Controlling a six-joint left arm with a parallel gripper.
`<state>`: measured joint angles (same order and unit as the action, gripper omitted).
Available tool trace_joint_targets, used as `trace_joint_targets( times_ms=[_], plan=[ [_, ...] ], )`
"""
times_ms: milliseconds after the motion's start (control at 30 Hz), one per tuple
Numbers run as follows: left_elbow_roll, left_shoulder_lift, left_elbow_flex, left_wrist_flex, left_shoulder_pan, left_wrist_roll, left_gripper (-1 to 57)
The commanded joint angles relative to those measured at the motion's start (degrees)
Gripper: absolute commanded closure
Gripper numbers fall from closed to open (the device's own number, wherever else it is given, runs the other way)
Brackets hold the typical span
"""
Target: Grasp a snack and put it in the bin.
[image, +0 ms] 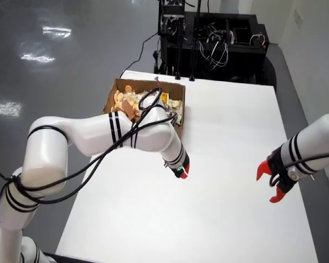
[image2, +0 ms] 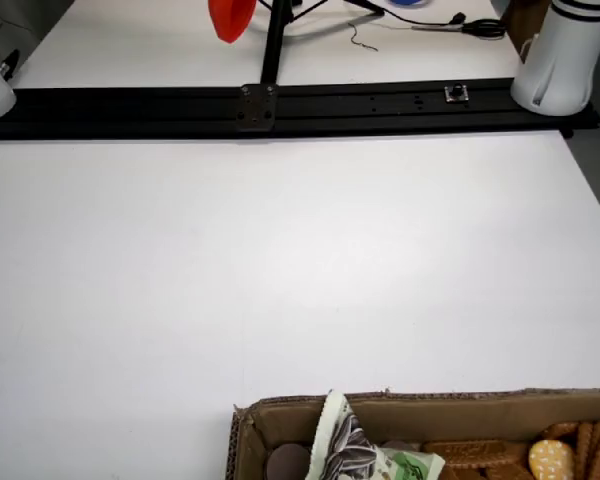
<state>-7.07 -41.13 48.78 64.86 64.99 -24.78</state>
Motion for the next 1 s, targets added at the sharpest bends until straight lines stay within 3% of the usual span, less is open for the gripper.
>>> trace_joint_targets(
  times_ms=[33, 1000],
  plan=[
    [0.0, 0.0, 0.0, 0.0, -0.1, 0.0, 54.9],
    [-0.1, 0.0, 0.0, -0.1, 2.1, 0.0, 54.9]
  ],
)
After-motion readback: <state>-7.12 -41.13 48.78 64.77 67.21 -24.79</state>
